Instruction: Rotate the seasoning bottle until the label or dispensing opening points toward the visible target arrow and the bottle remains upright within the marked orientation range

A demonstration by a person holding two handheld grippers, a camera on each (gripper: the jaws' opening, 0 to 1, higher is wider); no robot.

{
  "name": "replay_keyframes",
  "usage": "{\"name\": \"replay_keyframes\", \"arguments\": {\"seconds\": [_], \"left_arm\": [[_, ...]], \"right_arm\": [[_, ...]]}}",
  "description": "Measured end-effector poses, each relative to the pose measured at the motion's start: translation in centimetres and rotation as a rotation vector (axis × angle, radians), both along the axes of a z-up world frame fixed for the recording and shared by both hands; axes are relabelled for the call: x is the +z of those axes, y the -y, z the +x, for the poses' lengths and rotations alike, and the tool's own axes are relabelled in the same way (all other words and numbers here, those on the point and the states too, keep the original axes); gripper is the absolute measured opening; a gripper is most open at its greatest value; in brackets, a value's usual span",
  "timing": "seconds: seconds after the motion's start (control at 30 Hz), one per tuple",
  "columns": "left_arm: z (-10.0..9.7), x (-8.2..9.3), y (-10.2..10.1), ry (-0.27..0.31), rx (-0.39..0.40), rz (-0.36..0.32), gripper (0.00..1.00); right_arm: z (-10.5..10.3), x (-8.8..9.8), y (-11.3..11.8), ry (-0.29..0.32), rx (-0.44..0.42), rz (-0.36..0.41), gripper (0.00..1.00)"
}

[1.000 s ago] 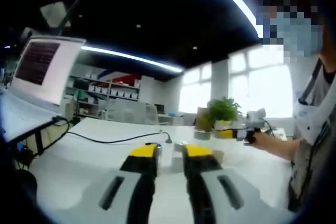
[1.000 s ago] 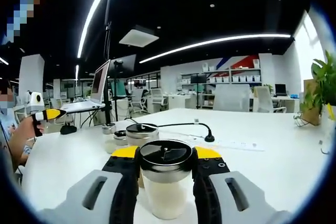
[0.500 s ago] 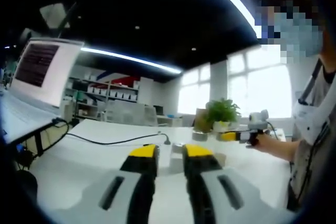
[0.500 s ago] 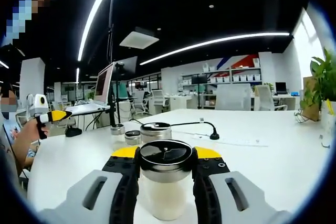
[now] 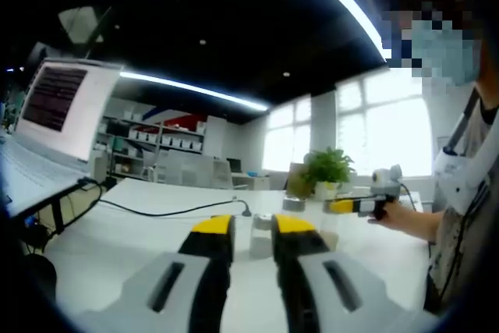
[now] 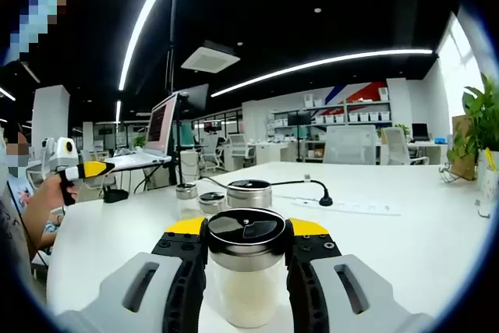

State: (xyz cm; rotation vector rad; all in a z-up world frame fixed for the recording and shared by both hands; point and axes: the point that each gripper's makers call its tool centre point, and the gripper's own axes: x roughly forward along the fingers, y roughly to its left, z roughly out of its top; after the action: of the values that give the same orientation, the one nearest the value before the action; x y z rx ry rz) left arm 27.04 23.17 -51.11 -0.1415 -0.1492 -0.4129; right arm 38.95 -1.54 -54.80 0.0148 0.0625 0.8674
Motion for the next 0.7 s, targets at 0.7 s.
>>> {"name": "replay_keyframes", "arguments": {"seconds": [0.7], "left_arm": [[-1.9,0.8,1.0,0.017,-0.007,0.02,0.2]], "right_arm": [[-3.3,0.2,-0.8,-0.001,0.042,0.008,0.38]]}}
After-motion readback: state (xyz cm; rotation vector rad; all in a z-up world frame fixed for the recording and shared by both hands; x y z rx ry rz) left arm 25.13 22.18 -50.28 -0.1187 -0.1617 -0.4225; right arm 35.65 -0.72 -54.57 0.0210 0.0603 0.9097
